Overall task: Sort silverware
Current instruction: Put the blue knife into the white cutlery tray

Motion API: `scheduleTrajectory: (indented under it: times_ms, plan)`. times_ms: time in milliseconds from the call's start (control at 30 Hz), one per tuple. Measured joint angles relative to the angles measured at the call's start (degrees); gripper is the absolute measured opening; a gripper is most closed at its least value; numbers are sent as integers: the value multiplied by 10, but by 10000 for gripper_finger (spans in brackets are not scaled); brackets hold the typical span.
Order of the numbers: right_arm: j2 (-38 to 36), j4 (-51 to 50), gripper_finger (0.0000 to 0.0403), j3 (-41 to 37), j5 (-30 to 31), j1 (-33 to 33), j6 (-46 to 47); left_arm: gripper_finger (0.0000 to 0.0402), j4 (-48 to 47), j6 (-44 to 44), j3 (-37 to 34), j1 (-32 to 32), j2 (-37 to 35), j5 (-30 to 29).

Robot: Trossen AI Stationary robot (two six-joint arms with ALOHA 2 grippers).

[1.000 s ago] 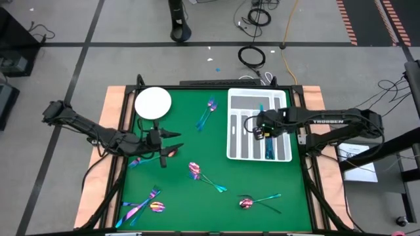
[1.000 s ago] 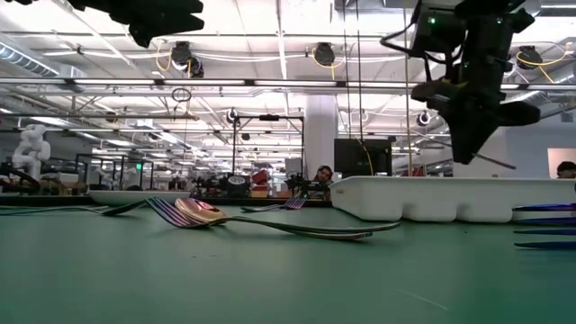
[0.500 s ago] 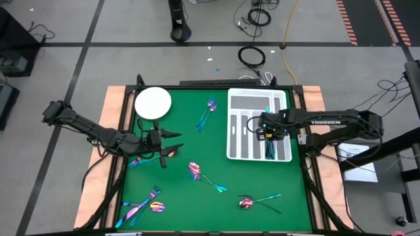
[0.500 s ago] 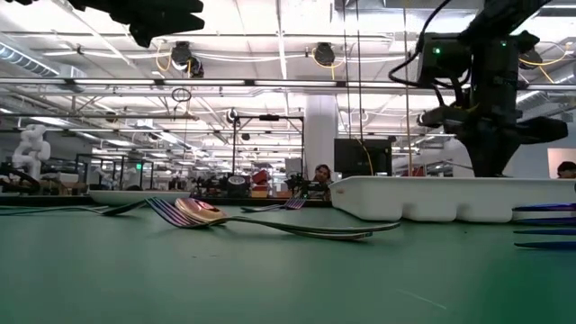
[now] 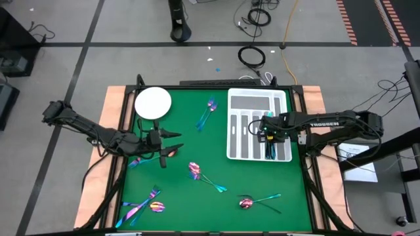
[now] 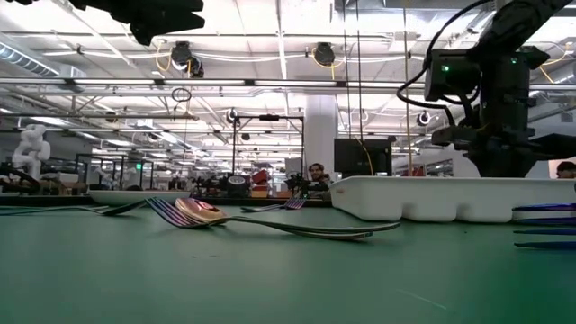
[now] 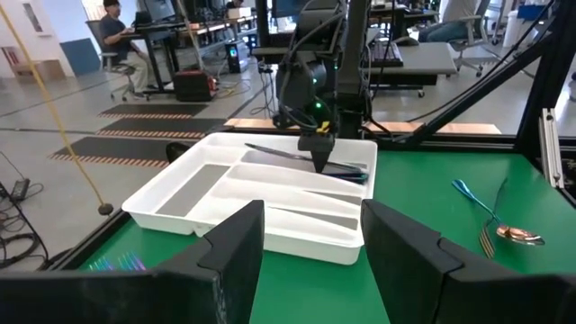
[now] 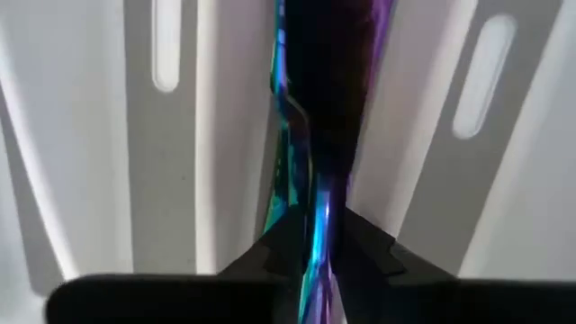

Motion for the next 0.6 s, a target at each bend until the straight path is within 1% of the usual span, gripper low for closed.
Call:
scheduleTrajectory:
  times_ms: [233, 433, 500, 600]
  plan:
    - [0, 4, 98, 0, 4, 0, -5, 190, 0, 0, 0, 0, 0, 0]
    - [0, 6, 125, 13, -28, -3, -63, 190, 0, -1, 0, 0, 0, 4]
    - [0, 1, 128, 29, -25, -3, -76, 190, 5, -2, 0, 0, 0, 24]
    - [0, -1, 129, 60, -10, -3, -107, 190, 42, -2, 0, -12, 0, 71]
